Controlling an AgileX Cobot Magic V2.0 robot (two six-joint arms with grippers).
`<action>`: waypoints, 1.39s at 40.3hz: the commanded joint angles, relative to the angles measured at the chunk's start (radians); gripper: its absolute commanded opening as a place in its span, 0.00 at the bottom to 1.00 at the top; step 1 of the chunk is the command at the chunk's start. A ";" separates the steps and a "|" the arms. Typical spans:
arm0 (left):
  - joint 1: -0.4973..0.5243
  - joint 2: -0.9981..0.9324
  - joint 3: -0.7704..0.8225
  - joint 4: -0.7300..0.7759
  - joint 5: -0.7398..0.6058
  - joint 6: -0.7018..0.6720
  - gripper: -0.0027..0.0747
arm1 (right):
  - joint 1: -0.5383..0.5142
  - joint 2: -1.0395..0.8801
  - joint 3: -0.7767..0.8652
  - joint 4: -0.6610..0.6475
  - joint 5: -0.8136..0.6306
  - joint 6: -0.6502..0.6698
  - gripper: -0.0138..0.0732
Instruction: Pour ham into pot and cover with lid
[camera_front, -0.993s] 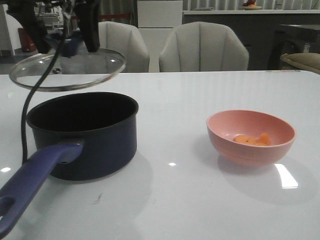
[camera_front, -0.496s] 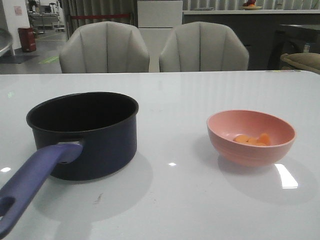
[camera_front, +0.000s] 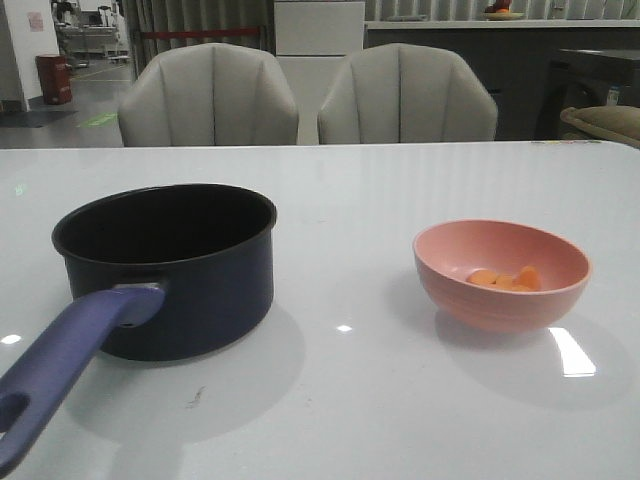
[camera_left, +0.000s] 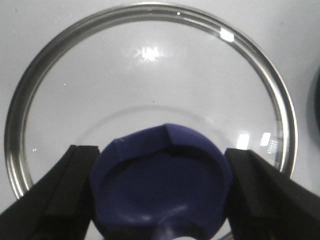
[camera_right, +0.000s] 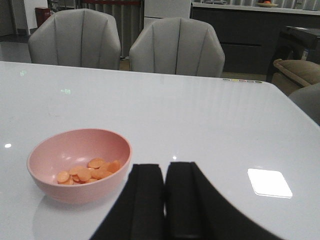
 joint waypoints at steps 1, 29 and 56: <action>0.001 -0.001 -0.020 -0.012 -0.067 0.001 0.50 | -0.001 -0.020 -0.004 -0.008 -0.081 -0.002 0.34; 0.001 0.192 -0.020 -0.012 -0.146 0.005 0.52 | -0.001 -0.020 -0.004 -0.007 -0.081 -0.002 0.34; 0.000 0.085 -0.037 0.006 -0.151 0.005 0.86 | -0.001 -0.020 -0.004 -0.007 -0.081 -0.002 0.34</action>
